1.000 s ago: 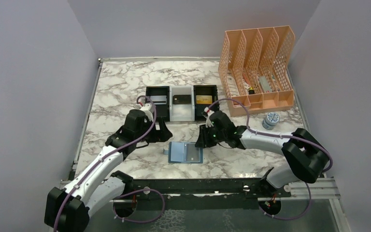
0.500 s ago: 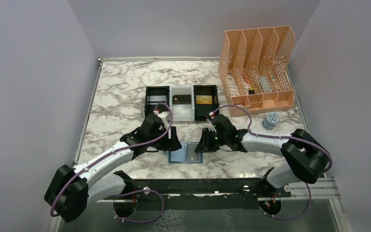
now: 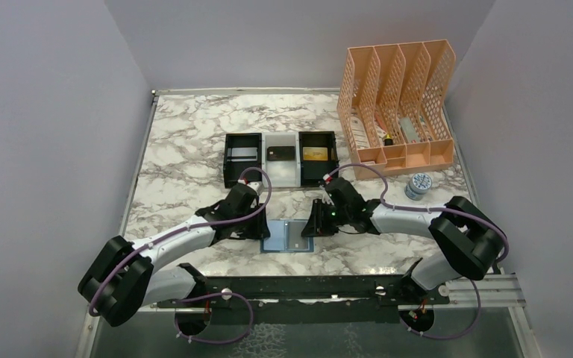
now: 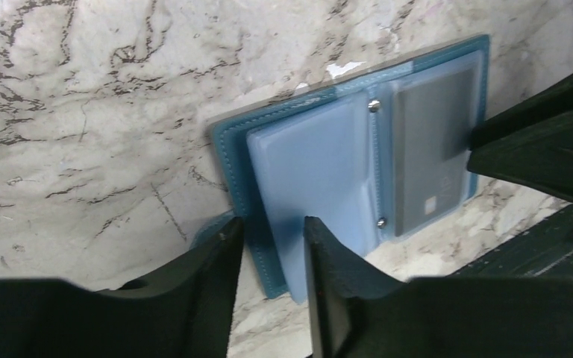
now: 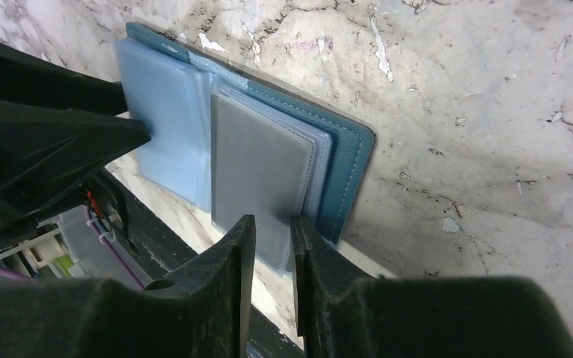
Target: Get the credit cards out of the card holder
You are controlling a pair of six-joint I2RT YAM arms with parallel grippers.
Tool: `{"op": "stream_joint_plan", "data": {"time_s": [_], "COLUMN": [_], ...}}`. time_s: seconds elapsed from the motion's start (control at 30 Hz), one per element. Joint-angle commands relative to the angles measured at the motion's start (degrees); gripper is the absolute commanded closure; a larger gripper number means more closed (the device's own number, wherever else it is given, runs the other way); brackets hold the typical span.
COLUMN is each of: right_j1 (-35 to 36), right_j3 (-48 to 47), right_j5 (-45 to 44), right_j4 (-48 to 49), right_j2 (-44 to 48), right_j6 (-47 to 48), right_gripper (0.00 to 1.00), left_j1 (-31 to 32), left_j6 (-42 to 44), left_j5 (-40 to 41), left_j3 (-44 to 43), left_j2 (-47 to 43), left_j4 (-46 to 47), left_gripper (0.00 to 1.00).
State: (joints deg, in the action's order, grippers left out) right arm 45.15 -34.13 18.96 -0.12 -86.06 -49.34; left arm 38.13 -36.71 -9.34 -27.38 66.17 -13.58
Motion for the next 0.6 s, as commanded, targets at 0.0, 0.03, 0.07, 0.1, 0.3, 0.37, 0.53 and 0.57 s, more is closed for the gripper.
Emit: {"op": "stream_joint_plan", "data": {"time_s": [0.0, 0.03, 0.07, 0.1, 0.3, 0.37, 0.53, 0.57], "right_j1": [0.1, 0.1, 0.1, 0.1, 0.1, 0.1, 0.1, 0.1], "right_j3": [-1.0, -1.0, -1.1, -1.4, -2.5, -2.6, -2.8, -2.9], "right_j5": [-1.3, -0.9, -0.3, 0.3, 3.5, 5.2, 8.4, 8.7], "right_j4": [-2.3, -2.1, -1.6, -1.3, 2.8, 4.9, 9.3, 9.4], "right_j2": [-1.1, -1.2, -1.4, -1.7, -2.4, -2.4, -2.1, -1.8], "right_j6": [-0.3, -0.3, -0.5, -0.7, -2.1, -3.1, -3.9, -3.9], "right_gripper": [0.75, 0.75, 0.75, 0.75, 0.75, 0.75, 0.75, 0.75], "left_j1": [0.8, 0.9, 1.0, 1.0, 1.5, 1.6, 1.9, 1.9], "left_j6": [-0.3, -0.4, -0.6, -0.7, -0.6, -0.7, -1.0, -1.1], "left_j5": [1.5, 1.5, 1.5, 1.4, 0.7, 0.7, 0.8, 0.8], "left_j3": [1.2, 1.5, 1.7, 1.9, 2.4, 2.3, 2.5, 2.5], "left_j2": [1.7, 1.8, 1.8, 1.8, 2.1, 2.2, 1.9, 1.9], "left_j4": [2.6, 2.9, 3.0, 3.3, 4.2, 4.3, 4.8, 4.8], "left_gripper": [0.67, 0.69, 0.71, 0.74, 0.81, 0.83, 0.85, 0.85]}}
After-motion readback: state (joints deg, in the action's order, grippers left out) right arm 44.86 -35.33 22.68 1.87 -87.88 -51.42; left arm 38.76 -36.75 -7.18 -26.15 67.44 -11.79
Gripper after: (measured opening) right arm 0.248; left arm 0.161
